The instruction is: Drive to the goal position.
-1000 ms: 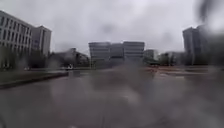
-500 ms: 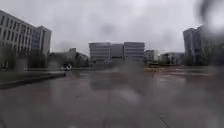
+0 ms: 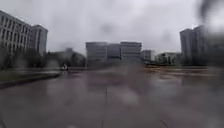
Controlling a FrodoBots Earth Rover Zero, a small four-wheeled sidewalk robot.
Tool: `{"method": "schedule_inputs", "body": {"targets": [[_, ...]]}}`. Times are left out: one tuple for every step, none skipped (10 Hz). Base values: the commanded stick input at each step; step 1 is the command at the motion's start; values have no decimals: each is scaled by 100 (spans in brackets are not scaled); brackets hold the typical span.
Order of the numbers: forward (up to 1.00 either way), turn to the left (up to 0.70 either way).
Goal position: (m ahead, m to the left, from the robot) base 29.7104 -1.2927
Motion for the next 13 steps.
{"method": "schedule_inputs", "body": {"targets": [[100, 0], [100, 0], [100, 0], [100, 0], [100, 0], [100, 0], [100, 0], [100, 0], [100, 0], [100, 0], [100, 0], [100, 0], [100, 0]]}}
